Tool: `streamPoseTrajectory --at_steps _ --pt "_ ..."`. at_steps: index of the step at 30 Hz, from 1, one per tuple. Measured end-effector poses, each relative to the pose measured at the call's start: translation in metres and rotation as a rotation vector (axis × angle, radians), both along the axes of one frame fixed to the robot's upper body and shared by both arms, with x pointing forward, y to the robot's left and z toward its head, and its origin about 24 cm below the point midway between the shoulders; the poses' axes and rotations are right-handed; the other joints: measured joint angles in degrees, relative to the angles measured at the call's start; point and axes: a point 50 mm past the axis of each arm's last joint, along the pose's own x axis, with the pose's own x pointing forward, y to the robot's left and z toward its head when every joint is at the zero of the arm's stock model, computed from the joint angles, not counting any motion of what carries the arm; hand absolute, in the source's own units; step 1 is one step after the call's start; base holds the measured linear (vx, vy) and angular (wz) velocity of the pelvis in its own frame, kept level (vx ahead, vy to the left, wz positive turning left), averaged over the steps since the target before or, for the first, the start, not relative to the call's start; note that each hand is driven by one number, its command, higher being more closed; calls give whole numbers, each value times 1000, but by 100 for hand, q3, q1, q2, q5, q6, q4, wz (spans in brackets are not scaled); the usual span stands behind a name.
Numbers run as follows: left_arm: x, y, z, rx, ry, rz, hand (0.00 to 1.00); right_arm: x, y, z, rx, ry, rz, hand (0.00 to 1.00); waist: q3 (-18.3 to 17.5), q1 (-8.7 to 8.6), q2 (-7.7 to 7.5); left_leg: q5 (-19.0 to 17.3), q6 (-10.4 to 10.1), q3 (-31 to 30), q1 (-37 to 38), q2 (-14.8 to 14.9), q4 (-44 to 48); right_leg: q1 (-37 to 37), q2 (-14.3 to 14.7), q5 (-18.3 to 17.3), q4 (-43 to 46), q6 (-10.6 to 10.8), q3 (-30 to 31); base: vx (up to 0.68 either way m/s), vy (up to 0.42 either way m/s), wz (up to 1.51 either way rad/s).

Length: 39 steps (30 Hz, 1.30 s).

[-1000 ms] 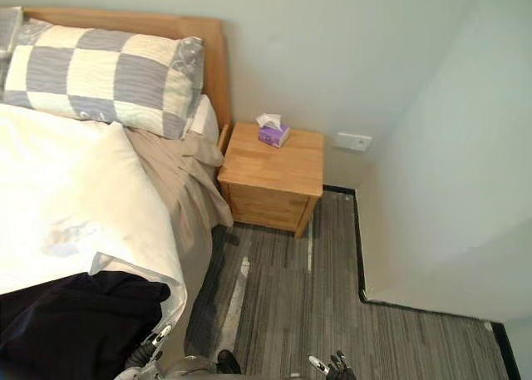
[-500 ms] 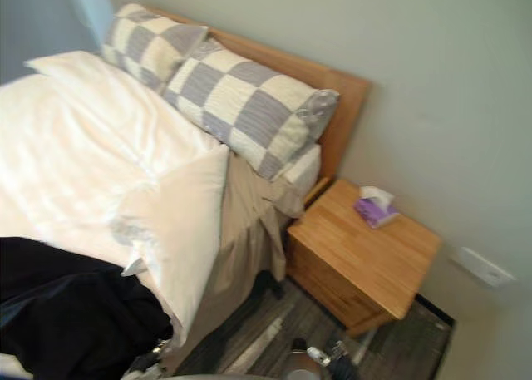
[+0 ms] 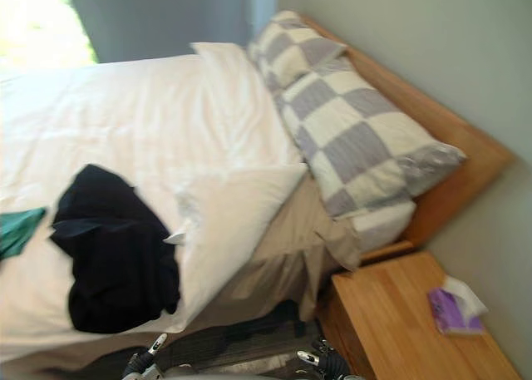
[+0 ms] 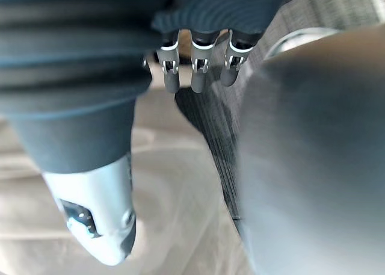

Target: Tidy the bed and pick cloth on bed and put in laundry

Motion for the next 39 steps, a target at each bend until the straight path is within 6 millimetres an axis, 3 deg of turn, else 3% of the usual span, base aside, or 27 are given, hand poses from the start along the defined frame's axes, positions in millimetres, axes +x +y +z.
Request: streamPoseTrajectory --at_steps 1,3,4,7,9,11,15,16,19,23,27,29,32,35,39 --pt "0 1 0 9 4 -31 0 3 -1 0 -1 1 -33 0 -21 17 81 12 19 29 6 -162 -332 5 -28 15 6 56 -35 80 59 49" --pt "3 2 1 25 7 -104 0 8 7 -1 26 2 -90 0 9 -9 -48 117 5 43 316 -497 -1256 -14 -87 141 -43 52 124 126 148 64" --pt "4 5 2 33 0 -142 0 8 14 -2 48 11 -139 0 32 -1 -169 496 52 -44 534 -791 -1882 7 -199 163 -51 16 192 113 173 64" --pt "8 3 2 35 5 -275 0 6 12 -3 53 26 -204 0 58 -24 -174 1095 83 -266 931 -1073 -3005 20 -262 241 123 -4 239 46 35 52" --pt "12 -3 1 2 -1 -322 0 4 9 -4 62 27 -269 0 107 -87 -149 1136 106 -571 957 -1098 -3103 -103 -398 242 787 -4 324 -4 -24 84" --pt "15 1 2 20 15 -414 0 -3 12 -4 84 30 -384 0 131 -145 -294 1126 145 -1054 1034 -1188 -3106 -379 -540 376 1832 -106 1080 15 -37 119" --pt "19 0 3 27 5 -427 0 -3 16 -5 107 32 -516 0 152 -23 -270 1160 181 -1094 1173 -1088 -3106 -425 -450 841 2208 83 1498 44 -10 39" --pt "19 0 3 26 5 -424 0 -1 19 -4 116 22 -550 0 139 -1 -248 1165 182 -949 1176 -1052 -3107 -347 -303 558 1761 192 1616 7 -5 -32" --pt "17 -2 2 14 12 -401 0 2 15 -3 100 35 -654 0 126 8 -190 1222 112 -488 1201 -1060 -3113 -39 -125 703 672 285 1743 -25 -15 -65" --pt "17 -8 -1 -20 37 -396 0 -16 3 -5 7 88 -806 0 165 -55 -46 1230 83 -99 1189 -963 -3158 -8 35 709 81 301 1842 -90 -84 -56" --pt "18 -5 -1 -37 56 -350 0 -27 -10 1 -97 45 -897 0 156 -64 -97 1191 -1 159 1096 -1017 -3165 0 -11 353 -373 290 1937 -160 -121 -44" --pt "18 -5 -2 -59 67 -330 0 -29 -30 11 -163 -22 -974 0 148 -165 -48 1230 -3 276 1115 -999 -3168 -23 32 222 -403 266 1944 -153 -69 -17" --pt "18 -6 -1 -80 69 -323 0 -28 -55 28 -251 -135 -1060 0 88 -170 -63 1241 10 370 1138 -944 -3166 6 31 171 -405 277 1844 -92 -28 16" --pt "14 -1 0 -90 70 -307 0 -12 -86 61 -342 -328 -1100 0 4 -129 -217 1252 14 619 1028 -922 -3166 -8 11 181 -503 308 1778 9 19 20" --pt "2 7 1 -96 72 -294 0 13 -125 117 -485 -610 -1040 0 -266 -155 -411 1276 49 620 899 -992 -3165 -6 -87 541 -616 461 1796 128 71 5"
